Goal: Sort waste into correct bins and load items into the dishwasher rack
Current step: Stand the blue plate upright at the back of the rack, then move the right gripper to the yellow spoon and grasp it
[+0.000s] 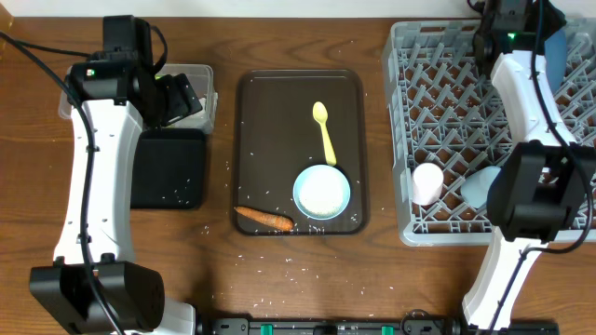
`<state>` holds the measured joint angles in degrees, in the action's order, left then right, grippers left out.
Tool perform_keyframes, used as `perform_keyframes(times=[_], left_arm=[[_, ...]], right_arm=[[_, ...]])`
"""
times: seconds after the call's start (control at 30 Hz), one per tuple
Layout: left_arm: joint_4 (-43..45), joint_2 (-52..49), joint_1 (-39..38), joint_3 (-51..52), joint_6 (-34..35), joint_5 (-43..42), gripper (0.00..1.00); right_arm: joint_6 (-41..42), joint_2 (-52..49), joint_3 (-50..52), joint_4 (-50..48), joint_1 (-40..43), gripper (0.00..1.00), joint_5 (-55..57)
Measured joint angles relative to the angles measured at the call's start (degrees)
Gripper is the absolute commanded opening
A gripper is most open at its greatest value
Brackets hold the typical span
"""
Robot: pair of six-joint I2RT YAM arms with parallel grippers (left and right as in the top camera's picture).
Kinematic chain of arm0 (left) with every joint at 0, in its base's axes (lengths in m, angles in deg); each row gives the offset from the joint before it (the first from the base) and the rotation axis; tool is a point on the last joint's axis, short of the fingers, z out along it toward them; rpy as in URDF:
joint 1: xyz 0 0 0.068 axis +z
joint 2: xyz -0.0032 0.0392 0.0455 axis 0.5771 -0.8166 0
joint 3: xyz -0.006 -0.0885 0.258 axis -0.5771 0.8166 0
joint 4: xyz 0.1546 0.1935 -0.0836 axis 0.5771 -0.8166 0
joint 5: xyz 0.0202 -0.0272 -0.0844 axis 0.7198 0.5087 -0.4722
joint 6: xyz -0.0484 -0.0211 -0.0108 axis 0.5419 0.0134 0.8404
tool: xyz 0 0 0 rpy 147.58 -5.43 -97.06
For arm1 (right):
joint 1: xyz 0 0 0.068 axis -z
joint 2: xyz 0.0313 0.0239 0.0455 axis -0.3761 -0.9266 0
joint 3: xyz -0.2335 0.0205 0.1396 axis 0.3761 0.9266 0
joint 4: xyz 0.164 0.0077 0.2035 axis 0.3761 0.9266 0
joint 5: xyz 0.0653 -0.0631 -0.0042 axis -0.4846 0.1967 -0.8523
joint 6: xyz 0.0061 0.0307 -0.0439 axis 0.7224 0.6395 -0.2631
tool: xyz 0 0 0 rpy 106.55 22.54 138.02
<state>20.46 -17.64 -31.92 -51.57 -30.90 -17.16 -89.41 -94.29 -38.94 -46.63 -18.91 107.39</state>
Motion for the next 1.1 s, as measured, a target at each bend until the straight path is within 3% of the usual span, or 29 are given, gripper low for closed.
perform_keyframes(times=[0.4, 0.67, 0.8, 0.97, 1.1], left_arm=[[0.0, 0.0, 0.0, 0.0, 0.0, 0.0, 0.96], [0.0, 0.0, 0.0, 0.0, 0.0, 0.0, 0.96], [0.0, 0.0, 0.0, 0.0, 0.0, 0.0, 0.96], [0.0, 0.0, 0.0, 0.0, 0.0, 0.0, 0.96], [0.0, 0.0, 0.0, 0.0, 0.0, 0.0, 0.96]], right_arm=[[9.1, 2.7, 0.1, 0.3, -0.7, 0.99, -6.7], [20.9, 14.6, 0.4, 5.4, -6.1, 0.99, -19.1], [28.7, 20.4, 0.3, 13.6, -9.1, 0.99, -33.9], [37.6, 21.1, 0.3, 13.9, -12.2, 0.93, -59.2], [45.2, 16.4, 0.3, 12.9, -18.1, 0.88, -66.4]])
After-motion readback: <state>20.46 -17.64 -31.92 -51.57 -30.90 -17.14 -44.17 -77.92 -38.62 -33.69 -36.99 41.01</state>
